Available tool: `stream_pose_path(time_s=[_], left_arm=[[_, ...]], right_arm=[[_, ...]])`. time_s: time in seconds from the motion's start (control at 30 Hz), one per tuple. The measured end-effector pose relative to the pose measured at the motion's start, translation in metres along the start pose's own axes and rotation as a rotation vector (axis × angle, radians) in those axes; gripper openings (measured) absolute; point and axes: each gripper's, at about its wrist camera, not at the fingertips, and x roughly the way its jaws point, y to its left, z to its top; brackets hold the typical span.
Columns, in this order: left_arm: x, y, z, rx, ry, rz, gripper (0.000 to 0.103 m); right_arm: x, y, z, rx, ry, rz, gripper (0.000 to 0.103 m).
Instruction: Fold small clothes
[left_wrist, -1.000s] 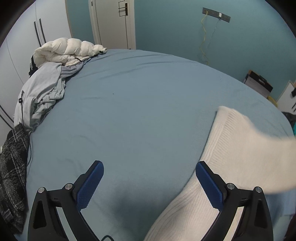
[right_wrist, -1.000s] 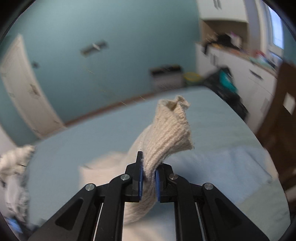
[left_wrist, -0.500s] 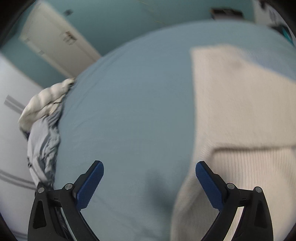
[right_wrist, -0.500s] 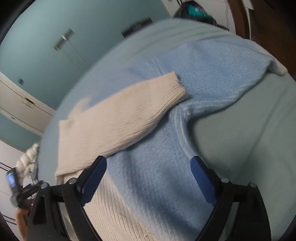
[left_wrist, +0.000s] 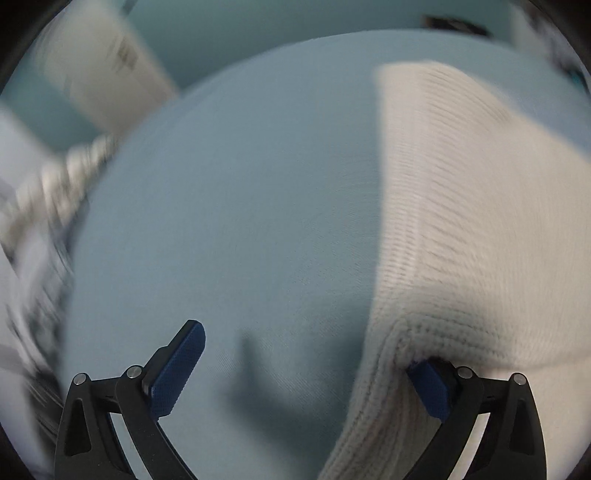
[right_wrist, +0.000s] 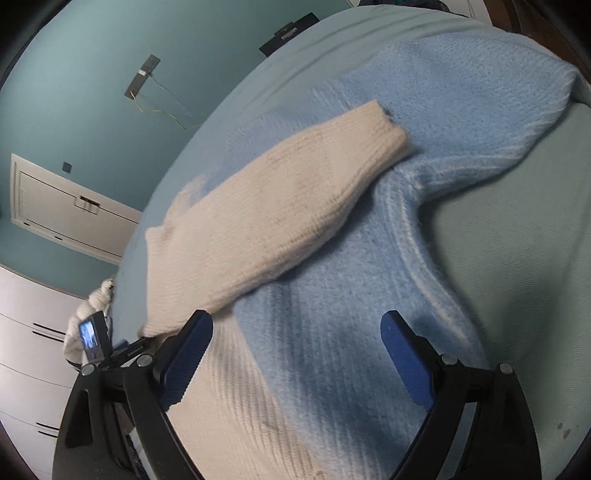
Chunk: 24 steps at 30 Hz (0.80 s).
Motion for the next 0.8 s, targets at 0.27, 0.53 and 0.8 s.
stream_pose_path(time_s=[0.27, 0.53, 0.8], left_arm=[[0.013, 0.053, -0.012, -0.191, 0.057, -0.036, 0.103], [0.021, 0.051, -0.027, -0.142, 0.111, 0.008, 0.103], [-0.058, 0.026, -0.026, -0.038, -0.041, 0.009, 0.103]], right_arm=[[-0.008, 0.002, 0.024, 0.023, 0.011, 0.114, 0.091], [0.034, -0.037, 0.048, 0.242, 0.118, 0.270, 0.080], [0.057, -0.025, 0.062, 0.191, 0.104, 0.232, 0.010]])
